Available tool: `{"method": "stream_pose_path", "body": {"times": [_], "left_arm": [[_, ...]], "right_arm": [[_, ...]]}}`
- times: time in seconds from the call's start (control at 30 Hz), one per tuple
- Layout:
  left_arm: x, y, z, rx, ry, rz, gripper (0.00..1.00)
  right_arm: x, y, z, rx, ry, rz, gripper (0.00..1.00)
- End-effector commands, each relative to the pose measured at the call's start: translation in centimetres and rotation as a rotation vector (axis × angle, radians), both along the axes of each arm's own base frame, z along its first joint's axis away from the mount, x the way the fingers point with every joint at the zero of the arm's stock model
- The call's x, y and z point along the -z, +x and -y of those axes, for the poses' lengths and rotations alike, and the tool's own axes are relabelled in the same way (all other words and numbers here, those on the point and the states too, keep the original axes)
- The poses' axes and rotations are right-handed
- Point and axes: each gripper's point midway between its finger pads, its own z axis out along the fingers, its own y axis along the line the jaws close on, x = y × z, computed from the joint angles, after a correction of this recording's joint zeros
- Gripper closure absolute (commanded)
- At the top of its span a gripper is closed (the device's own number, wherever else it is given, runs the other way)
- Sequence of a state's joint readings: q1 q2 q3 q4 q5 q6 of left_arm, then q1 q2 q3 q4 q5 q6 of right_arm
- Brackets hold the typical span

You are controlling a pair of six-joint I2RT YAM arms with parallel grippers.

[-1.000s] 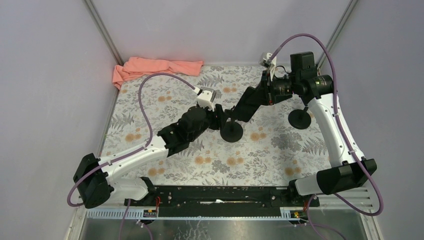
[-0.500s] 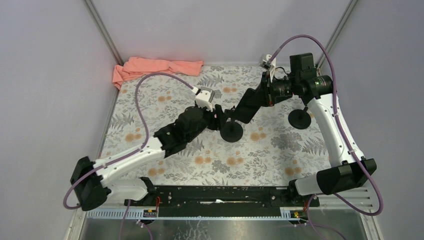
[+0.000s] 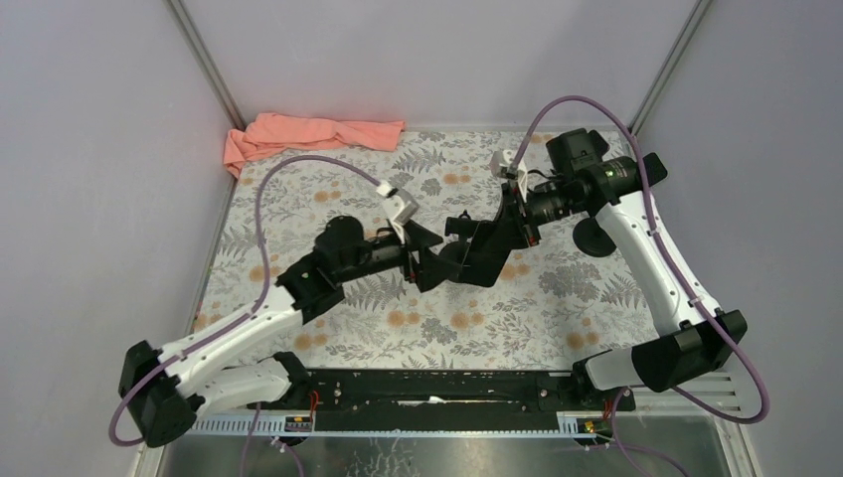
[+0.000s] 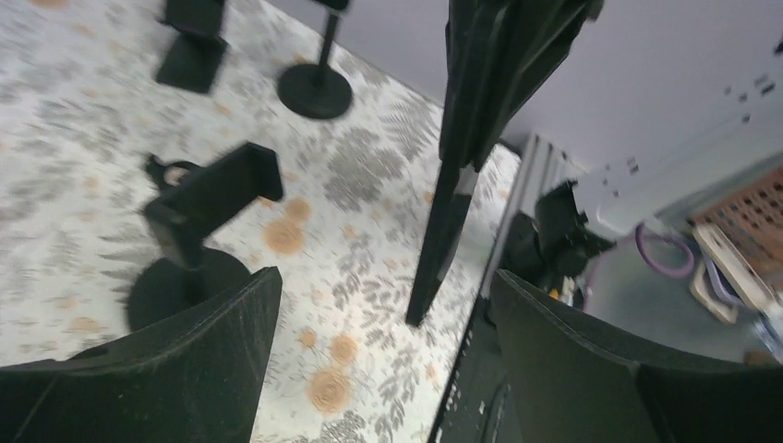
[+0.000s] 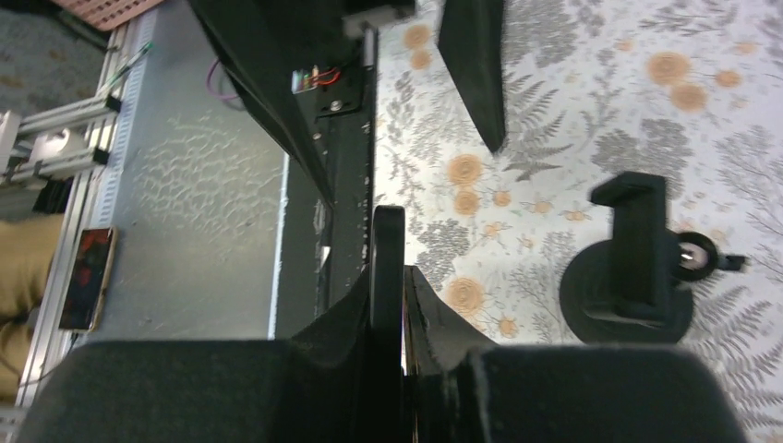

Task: Place the phone on the phone stand
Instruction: Adjust the phone.

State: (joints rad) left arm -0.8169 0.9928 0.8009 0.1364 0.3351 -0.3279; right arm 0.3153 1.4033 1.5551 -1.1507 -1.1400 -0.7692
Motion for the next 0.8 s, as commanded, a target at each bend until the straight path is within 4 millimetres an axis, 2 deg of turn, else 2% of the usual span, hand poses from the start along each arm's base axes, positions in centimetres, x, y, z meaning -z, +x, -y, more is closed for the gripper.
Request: {"method": "stream_pose_path", "body": {"times": [0.0,0.27,0.4,0.47,0.5,0.53,0.57,0.63,0.7,0.77], "left_arm": [[-0.3,-1.9,2.9,0.215,-0.039,-0.05,0.13],[1.1,-3.6,5.7,0.372,-0.114,-0.176,0.44],[1.7,-3.8,6.3,0.388,-0.119,-0.208,0.97],[1.7,-3.7,6.3,0.378,-0.13,-0.215,1.0],[1.6,-3.6,6.2,0.369,-0.142,-0.209,1.0],[1.3,-3.6,6.0,0.355,-0.161,-0.197,1.0],[0.8,-3.6,5.6,0.341,-0.183,-0.18,1.0],[0.1,-3.5,4.9,0.301,-0.225,-0.153,1.0],[-0.5,-3.5,4.0,0.263,-0.271,-0.132,1.0],[-1.0,-3.5,3.2,0.229,-0.314,-0.112,1.0]], "right_arm": [[-1.1,-2.6,-0.9,-0.094,0.041,0.032,1.0],[-0.8,-3.0,-1.5,-0.12,0.035,0.008,1.0],[-0.6,-3.1,-1.6,-0.124,0.039,-0.005,1.0],[-0.5,-3.2,-1.6,-0.119,0.04,-0.014,1.0],[-0.5,-3.2,-1.6,-0.113,0.039,-0.016,0.9],[-0.5,-3.3,-1.6,-0.103,0.036,-0.024,0.68],[-0.5,-3.2,-1.5,-0.087,0.034,-0.027,0.52],[-0.6,-3.2,-1.1,-0.053,0.045,-0.019,0.32],[-1.0,-2.9,-0.5,-0.009,0.09,-0.032,0.19],[-0.9,-2.7,0.1,0.035,0.141,-0.063,0.14]]}}
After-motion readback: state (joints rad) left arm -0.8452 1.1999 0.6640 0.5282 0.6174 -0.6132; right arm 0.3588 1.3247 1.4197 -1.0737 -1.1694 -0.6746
